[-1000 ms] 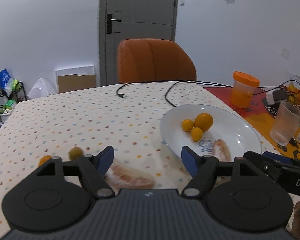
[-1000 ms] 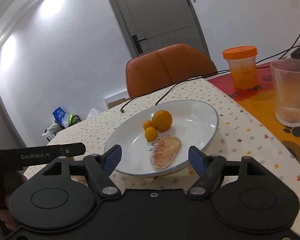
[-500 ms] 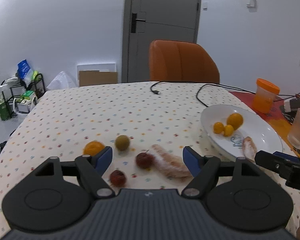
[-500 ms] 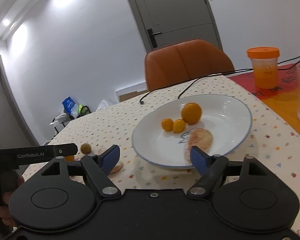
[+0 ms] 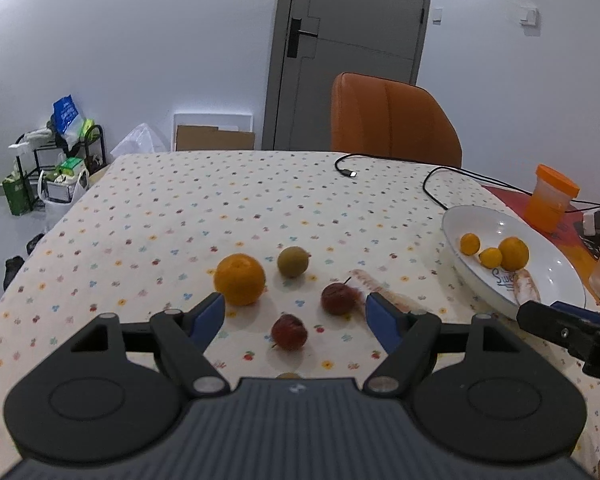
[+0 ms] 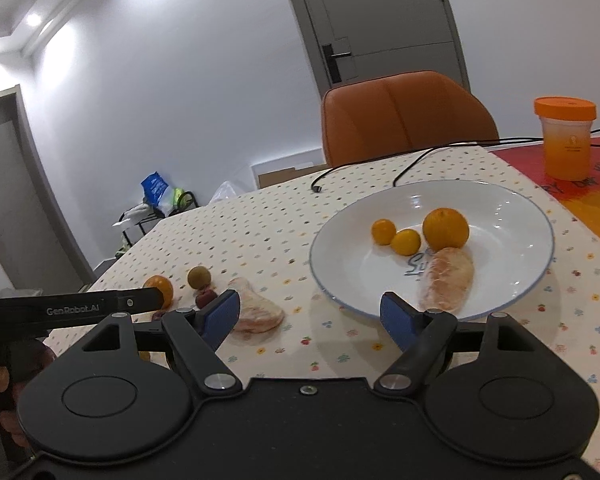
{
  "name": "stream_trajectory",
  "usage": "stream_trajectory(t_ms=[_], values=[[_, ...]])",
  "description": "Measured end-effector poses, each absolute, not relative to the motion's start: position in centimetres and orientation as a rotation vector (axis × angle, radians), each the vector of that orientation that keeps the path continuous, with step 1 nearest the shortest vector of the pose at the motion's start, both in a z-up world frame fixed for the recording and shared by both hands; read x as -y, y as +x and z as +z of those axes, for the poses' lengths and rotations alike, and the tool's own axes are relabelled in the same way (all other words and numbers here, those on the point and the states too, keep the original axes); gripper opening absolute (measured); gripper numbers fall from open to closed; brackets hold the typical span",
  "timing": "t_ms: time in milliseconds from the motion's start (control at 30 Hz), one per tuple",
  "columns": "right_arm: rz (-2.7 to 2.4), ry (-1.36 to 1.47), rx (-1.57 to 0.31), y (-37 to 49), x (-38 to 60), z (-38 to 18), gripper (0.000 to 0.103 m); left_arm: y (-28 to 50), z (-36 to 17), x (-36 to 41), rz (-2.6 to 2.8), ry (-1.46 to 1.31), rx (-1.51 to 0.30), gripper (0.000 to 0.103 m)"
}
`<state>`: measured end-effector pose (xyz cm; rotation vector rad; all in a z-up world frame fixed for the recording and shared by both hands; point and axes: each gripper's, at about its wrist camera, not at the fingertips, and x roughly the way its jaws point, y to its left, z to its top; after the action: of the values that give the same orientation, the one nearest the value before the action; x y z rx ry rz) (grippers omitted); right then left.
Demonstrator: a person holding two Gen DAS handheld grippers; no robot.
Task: Organize fruits
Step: 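Move both open tools back over the remaining fruit, then grasp a red plum with the left tool while the right grasps an olive-green fruit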
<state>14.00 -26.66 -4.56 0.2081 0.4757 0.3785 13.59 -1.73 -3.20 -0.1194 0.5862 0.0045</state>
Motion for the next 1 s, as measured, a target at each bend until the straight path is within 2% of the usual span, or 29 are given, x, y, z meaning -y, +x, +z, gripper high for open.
stream_trajectory(t_ms=[167, 367, 500, 600, 667, 700, 1000], values=[[0.400, 0.196, -0.486, 14.3, 25.7, -4.7, 0.077, 13.9, -4.2, 1.0, 0.007, -0.143, -0.606, 0.074], [0.428, 0.170, -0.503, 14.6, 24.4, -4.8, 0.077, 14.4, -5.0, 0.7, 0.000, -0.163, -0.621, 0.065], [0.448, 0.152, -0.506, 14.7, 23.6, -4.7, 0.077, 15.0, -5.5, 0.4, 0.000, -0.193, -0.643, 0.048], [0.453, 0.141, -0.518, 14.9, 23.0, -4.8, 0.077, 15.5, -6.0, 0.2, 0.002, -0.204, -0.657, 0.043], [0.459, 0.130, -0.525, 15.0, 22.7, -4.8, 0.077, 15.7, -6.1, 0.1, 0.004, -0.209, -0.652, 0.032], [0.460, 0.125, -0.527, 15.0, 22.6, -4.8, 0.077, 15.9, -6.1, 0.0, -0.004, -0.214, -0.656, 0.021], [0.496, 0.109, -0.551, 15.3, 20.7, -5.1, 0.077, 14.9, -5.4, -2.1, 0.017, -0.238, -0.642, 0.022]])
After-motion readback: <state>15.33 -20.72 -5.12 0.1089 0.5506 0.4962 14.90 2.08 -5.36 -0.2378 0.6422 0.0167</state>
